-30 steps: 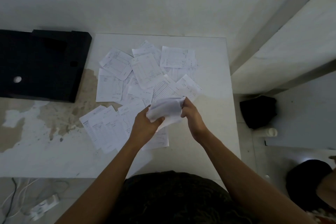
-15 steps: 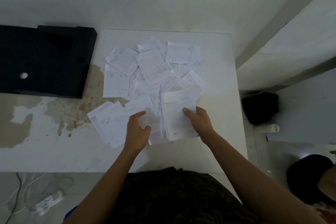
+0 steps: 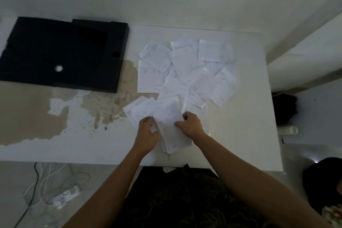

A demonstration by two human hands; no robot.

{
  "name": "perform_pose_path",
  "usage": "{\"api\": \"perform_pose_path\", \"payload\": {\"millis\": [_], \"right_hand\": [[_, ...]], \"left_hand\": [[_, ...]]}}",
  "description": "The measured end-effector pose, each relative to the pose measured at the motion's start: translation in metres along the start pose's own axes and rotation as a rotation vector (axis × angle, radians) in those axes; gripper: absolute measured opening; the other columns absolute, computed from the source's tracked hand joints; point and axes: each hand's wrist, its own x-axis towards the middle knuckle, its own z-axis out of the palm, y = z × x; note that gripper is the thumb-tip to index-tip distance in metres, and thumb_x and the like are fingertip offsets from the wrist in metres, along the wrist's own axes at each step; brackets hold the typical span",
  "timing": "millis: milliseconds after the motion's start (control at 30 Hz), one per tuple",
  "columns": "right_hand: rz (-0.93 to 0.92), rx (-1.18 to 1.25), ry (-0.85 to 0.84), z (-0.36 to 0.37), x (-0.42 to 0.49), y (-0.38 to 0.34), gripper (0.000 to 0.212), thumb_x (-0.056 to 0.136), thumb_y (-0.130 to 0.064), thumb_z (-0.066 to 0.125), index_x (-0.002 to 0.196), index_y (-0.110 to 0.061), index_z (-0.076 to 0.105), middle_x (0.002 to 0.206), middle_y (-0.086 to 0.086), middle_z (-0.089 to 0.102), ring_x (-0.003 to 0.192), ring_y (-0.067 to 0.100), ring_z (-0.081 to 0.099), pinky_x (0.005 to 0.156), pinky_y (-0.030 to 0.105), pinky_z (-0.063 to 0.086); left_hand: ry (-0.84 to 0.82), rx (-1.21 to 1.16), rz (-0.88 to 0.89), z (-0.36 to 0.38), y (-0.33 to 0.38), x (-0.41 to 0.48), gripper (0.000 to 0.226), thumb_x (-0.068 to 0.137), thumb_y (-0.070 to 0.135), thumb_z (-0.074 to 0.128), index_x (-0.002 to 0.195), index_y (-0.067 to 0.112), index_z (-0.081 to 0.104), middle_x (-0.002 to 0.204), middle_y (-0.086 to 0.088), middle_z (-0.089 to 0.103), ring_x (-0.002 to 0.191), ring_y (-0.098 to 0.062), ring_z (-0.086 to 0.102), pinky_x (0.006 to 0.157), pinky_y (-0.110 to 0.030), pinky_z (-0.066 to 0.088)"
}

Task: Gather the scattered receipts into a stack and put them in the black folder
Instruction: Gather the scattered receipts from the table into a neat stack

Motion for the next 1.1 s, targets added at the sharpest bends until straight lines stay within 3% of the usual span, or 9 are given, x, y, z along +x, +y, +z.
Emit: {"api": "perform_pose_path", "payload": {"millis": [67, 133, 233, 333, 533, 667, 833, 900, 1100], "right_hand": [[0.046, 0.036, 0.022, 0.011, -0.004, -0.002, 0.021, 0.080, -0.019, 0.070, 0.087, -0.015, 0.051, 0.079, -0.002, 0.053, 0.078, 0.019, 0.054, 0.052, 0.022, 0.034], [0.116, 0.138, 0.091, 0.022, -0.009, -0.002, 0.037, 0.079, -0.014, 0.069, 0.110, -0.011, 0.048, 0.092, 0.004, 0.056, 0.082, 0.021, 0.055, 0.052, 0.023, 0.037], [0.196, 0.319, 0.176, 0.038, -0.017, -0.004, 0.069, 0.080, -0.011, 0.068, 0.137, -0.016, 0.031, 0.101, 0.006, 0.060, 0.081, 0.019, 0.053, 0.054, 0.024, 0.040], [0.223, 0.401, 0.240, 0.048, -0.018, -0.014, 0.084, 0.082, -0.017, 0.071, 0.149, -0.020, 0.021, 0.114, 0.006, 0.054, 0.092, 0.020, 0.050, 0.073, 0.030, 0.044], [0.311, 0.339, 0.353, 0.054, 0.007, -0.044, 0.068, 0.078, -0.025, 0.074, 0.133, -0.020, 0.035, 0.122, 0.010, 0.056, 0.110, 0.032, 0.057, 0.093, 0.046, 0.049], [0.331, 0.244, 0.324, 0.054, 0.015, -0.048, 0.025, 0.077, -0.019, 0.069, 0.097, -0.016, 0.056, 0.102, 0.006, 0.063, 0.086, 0.026, 0.058, 0.082, 0.039, 0.053], [0.169, 0.158, 0.361, 0.054, 0.007, -0.047, 0.015, 0.076, -0.014, 0.064, 0.083, -0.002, 0.059, 0.080, 0.015, 0.059, 0.076, 0.030, 0.059, 0.063, 0.033, 0.048], [0.116, 0.069, 0.372, 0.056, -0.001, -0.040, 0.025, 0.077, -0.016, 0.065, 0.093, 0.002, 0.060, 0.099, 0.021, 0.062, 0.093, 0.036, 0.060, 0.076, 0.043, 0.052], [-0.022, -0.205, 0.278, 0.085, -0.012, -0.026, 0.029, 0.077, -0.021, 0.065, 0.099, -0.002, 0.062, 0.125, 0.011, 0.047, 0.111, 0.030, 0.046, 0.084, 0.028, 0.035]], "left_hand": [[-0.033, -0.085, 0.020, -0.008, -0.005, 0.002, 0.053, 0.088, 0.000, 0.053, 0.138, 0.011, 0.043, 0.133, -0.005, 0.045, 0.125, -0.022, 0.047, 0.096, -0.026, 0.040], [0.028, -0.205, -0.006, -0.020, -0.009, 0.001, 0.043, 0.088, 0.002, 0.052, 0.128, 0.018, 0.052, 0.120, 0.000, 0.057, 0.116, -0.021, 0.056, 0.094, -0.031, 0.047], [0.216, -0.194, -0.041, -0.042, -0.024, -0.004, 0.040, 0.088, 0.005, 0.053, 0.125, 0.019, 0.053, 0.120, 0.001, 0.057, 0.108, -0.017, 0.056, 0.090, -0.030, 0.048], [0.181, -0.085, -0.061, -0.061, -0.042, -0.005, 0.046, 0.087, 0.010, 0.055, 0.132, 0.015, 0.047, 0.126, -0.003, 0.052, 0.109, -0.017, 0.053, 0.089, -0.027, 0.041], [0.058, 0.007, -0.064, -0.096, -0.065, 0.000, 0.051, 0.088, 0.010, 0.056, 0.137, 0.016, 0.042, 0.132, -0.004, 0.049, 0.108, -0.016, 0.049, 0.091, -0.027, 0.039], [0.027, 0.040, -0.109, -0.115, -0.076, 0.004, 0.049, 0.088, 0.013, 0.056, 0.136, 0.016, 0.044, 0.134, -0.005, 0.049, 0.112, -0.017, 0.051, 0.090, -0.028, 0.039], [0.039, 0.001, -0.131, -0.124, -0.079, 0.006, 0.049, 0.087, 0.014, 0.057, 0.135, 0.016, 0.046, 0.132, -0.005, 0.051, 0.107, -0.014, 0.050, 0.087, -0.028, 0.038], [0.039, -0.008, -0.138, -0.120, -0.076, 0.006, 0.049, 0.088, 0.015, 0.055, 0.135, 0.017, 0.047, 0.133, -0.003, 0.052, 0.111, -0.015, 0.051, 0.088, -0.027, 0.037], [-0.035, -0.170, -0.123, -0.104, -0.057, 0.009, 0.051, 0.091, 0.016, 0.053, 0.141, 0.014, 0.042, 0.133, 0.002, 0.056, 0.115, -0.012, 0.052, 0.096, -0.027, 0.042]]}}
